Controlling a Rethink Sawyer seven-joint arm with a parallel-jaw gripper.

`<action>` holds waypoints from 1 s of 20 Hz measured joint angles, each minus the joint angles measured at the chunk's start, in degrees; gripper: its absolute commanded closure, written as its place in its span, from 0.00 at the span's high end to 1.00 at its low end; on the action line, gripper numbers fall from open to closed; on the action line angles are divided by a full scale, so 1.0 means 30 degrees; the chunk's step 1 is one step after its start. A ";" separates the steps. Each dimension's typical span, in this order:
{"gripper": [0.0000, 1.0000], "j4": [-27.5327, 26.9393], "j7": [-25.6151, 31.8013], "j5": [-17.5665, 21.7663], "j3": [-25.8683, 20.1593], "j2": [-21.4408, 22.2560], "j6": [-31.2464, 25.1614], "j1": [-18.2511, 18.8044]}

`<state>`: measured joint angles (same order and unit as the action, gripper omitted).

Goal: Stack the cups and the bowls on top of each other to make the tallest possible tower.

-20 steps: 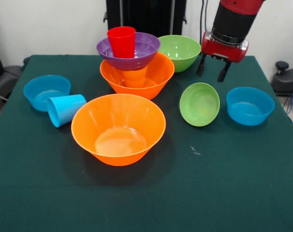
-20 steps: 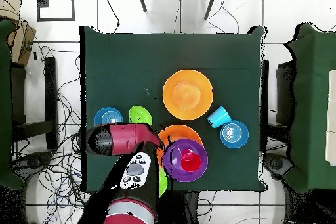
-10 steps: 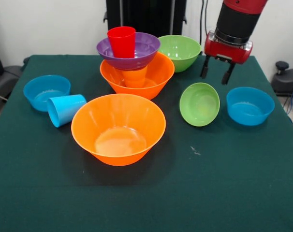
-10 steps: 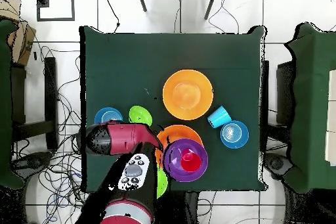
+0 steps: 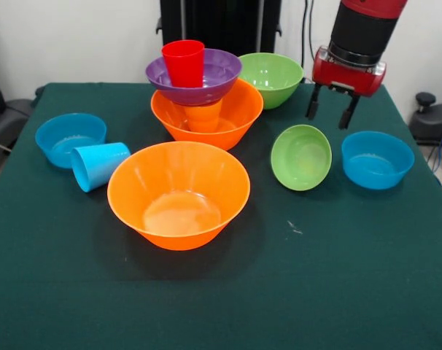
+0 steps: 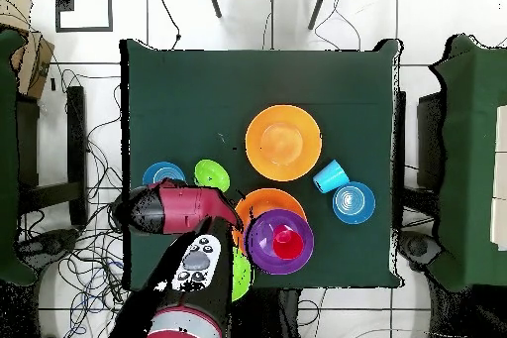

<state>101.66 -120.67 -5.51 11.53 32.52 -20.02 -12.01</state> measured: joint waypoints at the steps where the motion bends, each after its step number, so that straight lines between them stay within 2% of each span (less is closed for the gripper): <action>1: 1.00 0.0006 0.0000 -0.0047 0.0006 0.0000 0.0068 -0.0026; 8: 1.00 0.0179 -0.0059 -0.0581 0.0027 0.0008 0.0910 -0.0264; 20: 1.00 0.1792 -0.0710 -0.0952 0.0025 0.0114 0.2732 -0.0367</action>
<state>107.04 -122.80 -8.37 11.61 32.86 -11.83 -13.11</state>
